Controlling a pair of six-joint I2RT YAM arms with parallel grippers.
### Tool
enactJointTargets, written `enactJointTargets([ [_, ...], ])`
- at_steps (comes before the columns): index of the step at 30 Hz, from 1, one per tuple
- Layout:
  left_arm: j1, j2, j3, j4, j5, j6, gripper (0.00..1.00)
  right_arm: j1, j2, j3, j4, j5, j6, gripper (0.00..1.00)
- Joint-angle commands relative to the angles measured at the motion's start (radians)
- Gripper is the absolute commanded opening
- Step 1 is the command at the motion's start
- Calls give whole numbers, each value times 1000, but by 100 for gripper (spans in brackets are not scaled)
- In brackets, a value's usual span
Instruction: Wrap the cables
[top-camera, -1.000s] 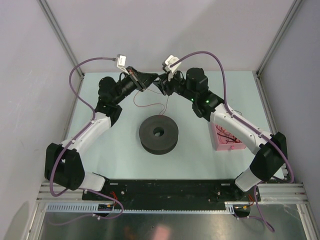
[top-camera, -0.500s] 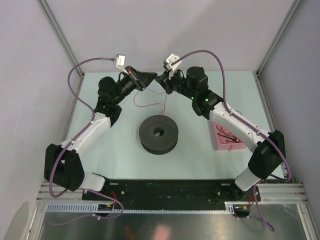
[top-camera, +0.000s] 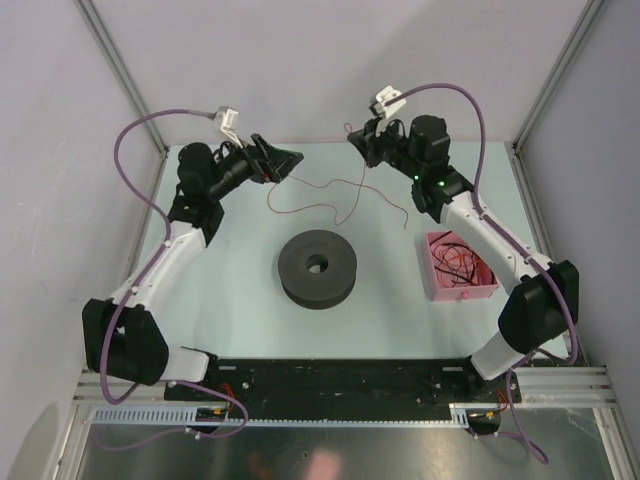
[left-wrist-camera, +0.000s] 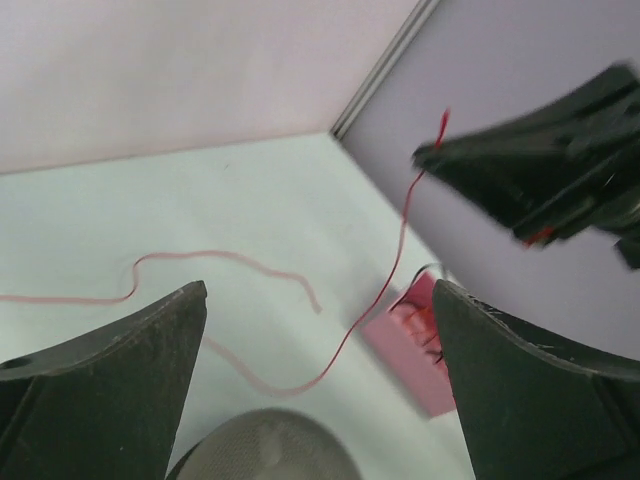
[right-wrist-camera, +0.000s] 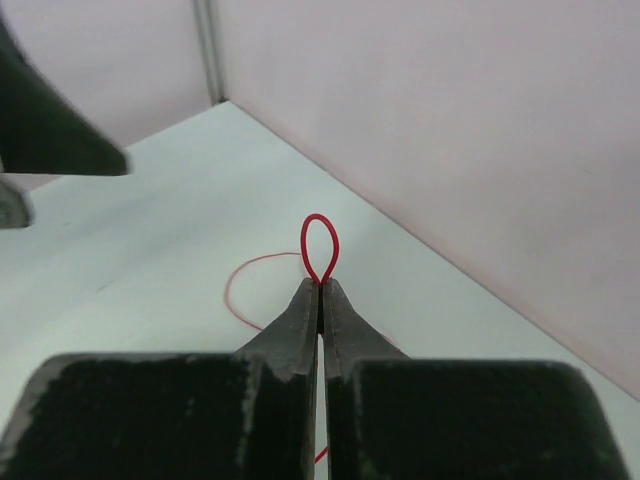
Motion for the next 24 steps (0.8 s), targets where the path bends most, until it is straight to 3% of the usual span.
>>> enactJointTargets([
  [1, 32, -75, 84, -413, 34, 380, 99, -98, -75, 21, 0, 18, -3, 0],
  [7, 146, -167, -102, -518, 122, 487, 100, -263, -107, 18, 25, 99, -105, 0],
  [13, 161, -60, -125, -664, 242, 577, 99, -404, -112, 27, 21, 128, -136, 0],
  [16, 66, -80, -155, -678, 212, 758, 99, -424, -119, 10, -18, 108, -115, 0],
  [20, -169, -189, -262, -707, -19, 1184, 100, -422, -132, -22, -71, 77, -90, 0],
  [24, -290, -345, -472, -567, -130, 1426, 100, -407, -143, -50, -96, 50, -69, 0],
])
